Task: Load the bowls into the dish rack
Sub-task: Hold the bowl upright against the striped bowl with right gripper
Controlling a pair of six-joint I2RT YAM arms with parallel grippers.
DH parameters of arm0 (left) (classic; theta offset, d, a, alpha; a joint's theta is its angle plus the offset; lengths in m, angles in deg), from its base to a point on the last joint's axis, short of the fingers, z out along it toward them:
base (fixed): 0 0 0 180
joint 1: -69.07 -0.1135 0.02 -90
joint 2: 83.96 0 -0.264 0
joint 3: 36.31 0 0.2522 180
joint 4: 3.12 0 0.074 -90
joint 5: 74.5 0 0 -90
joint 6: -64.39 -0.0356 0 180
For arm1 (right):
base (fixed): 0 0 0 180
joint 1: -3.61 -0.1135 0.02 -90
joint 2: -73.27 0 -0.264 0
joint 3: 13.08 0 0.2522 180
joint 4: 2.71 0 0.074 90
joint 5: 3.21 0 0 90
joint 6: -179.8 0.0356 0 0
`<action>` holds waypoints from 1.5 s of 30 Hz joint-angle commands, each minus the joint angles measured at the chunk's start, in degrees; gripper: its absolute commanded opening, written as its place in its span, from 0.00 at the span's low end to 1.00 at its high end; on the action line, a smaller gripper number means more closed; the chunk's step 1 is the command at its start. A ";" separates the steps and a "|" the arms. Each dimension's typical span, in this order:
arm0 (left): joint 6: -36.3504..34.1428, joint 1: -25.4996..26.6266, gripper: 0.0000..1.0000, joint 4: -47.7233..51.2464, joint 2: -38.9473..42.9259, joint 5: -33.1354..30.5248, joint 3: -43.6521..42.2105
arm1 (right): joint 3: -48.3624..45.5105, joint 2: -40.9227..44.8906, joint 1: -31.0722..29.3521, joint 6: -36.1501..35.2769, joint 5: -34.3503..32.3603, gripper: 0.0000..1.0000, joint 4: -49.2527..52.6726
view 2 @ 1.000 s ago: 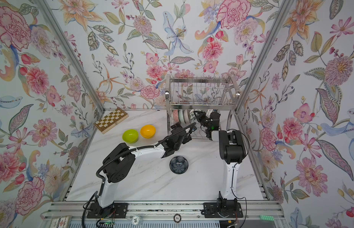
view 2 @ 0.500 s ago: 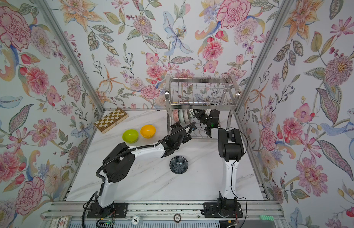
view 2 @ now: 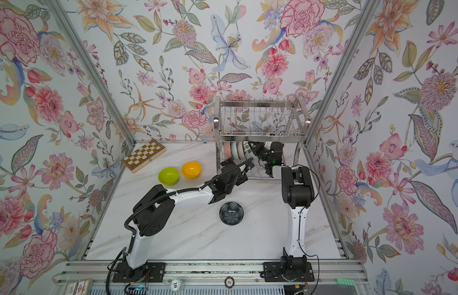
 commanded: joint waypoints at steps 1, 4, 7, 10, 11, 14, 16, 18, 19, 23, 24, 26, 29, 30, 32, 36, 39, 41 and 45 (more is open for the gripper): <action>0.52 -0.62 0.99 -0.38 -0.25 -0.04 0.56 | 1.86 -1.26 -0.06 -0.30 0.95 0.00 0.32; 0.78 -0.60 0.99 -0.39 0.06 -0.04 0.40 | 1.67 -1.03 0.10 -0.61 1.04 0.00 0.94; 1.25 -0.52 0.99 -0.13 0.37 0.05 0.31 | 1.82 -0.89 0.15 -1.51 1.04 0.00 2.84; 1.25 -0.36 0.99 -0.03 0.55 0.05 0.22 | 1.65 -0.80 0.22 -1.96 1.05 0.00 3.97; 1.29 -0.43 0.99 0.05 0.65 -0.01 0.12 | 1.65 -0.84 0.21 -2.04 1.03 0.00 4.34; 1.31 -0.48 0.99 0.06 0.80 -0.04 0.03 | 1.75 -0.98 0.30 -2.24 0.87 0.00 5.16; 1.25 -0.28 0.99 0.05 0.87 -0.12 -0.05 | 1.89 -1.11 0.42 -2.32 0.79 0.00 5.41; 1.19 -0.43 0.99 0.04 0.84 -0.21 -0.05 | 2.24 -1.22 0.40 -2.46 0.78 0.00 5.84; 1.15 -0.35 0.99 0.04 0.83 -0.21 -0.05 | 2.46 -1.29 0.38 -2.51 0.78 0.00 6.12; 1.13 -0.42 0.99 -0.05 0.84 -0.21 -0.21 | 3.38 -1.59 0.44 -2.93 0.78 0.02 7.36; 1.09 -0.25 0.99 -0.03 0.86 -0.21 -0.29 | 3.58 -1.85 0.44 -2.93 0.82 0.02 7.52; 1.09 -0.43 0.99 -0.12 0.81 -0.26 -0.37 | 3.97 -2.06 0.46 -2.93 0.87 0.04 7.75; 0.86 -0.39 0.99 -0.32 0.75 -0.43 -0.23 | 4.38 -2.42 0.38 -2.89 0.87 0.05 7.88; 0.81 -0.43 0.99 -0.30 0.76 -0.48 -0.30 | 4.37 -2.42 0.39 -2.82 0.87 0.05 7.88; 0.89 -0.44 0.99 -0.30 0.75 -0.45 -0.43 | 4.45 -2.52 0.39 -2.88 0.87 0.06 7.88; 0.96 -0.45 0.99 -0.25 0.72 -0.65 -0.46 | 4.50 -2.64 0.47 -2.86 0.87 0.07 7.88; 1.19 -0.41 0.99 -0.21 0.66 -0.74 -0.51 | 4.31 -2.61 0.49 -2.58 0.91 0.09 7.69; 1.33 -0.43 0.99 -0.21 0.69 -0.66 -0.57 | 4.25 -2.61 0.47 -2.45 0.95 0.11 7.51; 1.57 -0.29 0.99 -0.16 0.70 -0.65 -0.62 | 4.24 -2.65 0.47 -2.31 0.95 0.12 7.35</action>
